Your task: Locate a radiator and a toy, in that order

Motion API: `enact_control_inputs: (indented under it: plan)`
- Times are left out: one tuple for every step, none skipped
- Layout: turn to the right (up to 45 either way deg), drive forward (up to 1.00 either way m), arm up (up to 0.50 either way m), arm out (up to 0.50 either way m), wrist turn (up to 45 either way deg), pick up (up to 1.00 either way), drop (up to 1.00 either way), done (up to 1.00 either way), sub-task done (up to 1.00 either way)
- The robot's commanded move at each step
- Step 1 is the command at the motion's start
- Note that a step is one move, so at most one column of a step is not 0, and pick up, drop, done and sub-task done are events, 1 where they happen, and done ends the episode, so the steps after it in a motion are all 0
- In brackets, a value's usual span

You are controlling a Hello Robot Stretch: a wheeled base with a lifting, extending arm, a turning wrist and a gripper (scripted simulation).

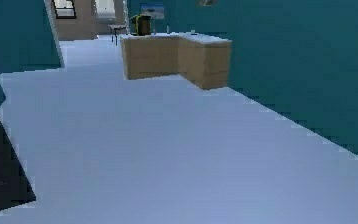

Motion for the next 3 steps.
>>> enact_control_inputs:
  plan:
    - [-45.0,0.0,0.0,0.0,0.0,0.0,0.0,0.0,0.0]
    - [-9.0,0.0,0.0,0.0,0.0,0.0,0.0,0.0,0.0]
    - [0.0,0.75,0.0,0.0,0.0,0.0,0.0,0.0,0.0]
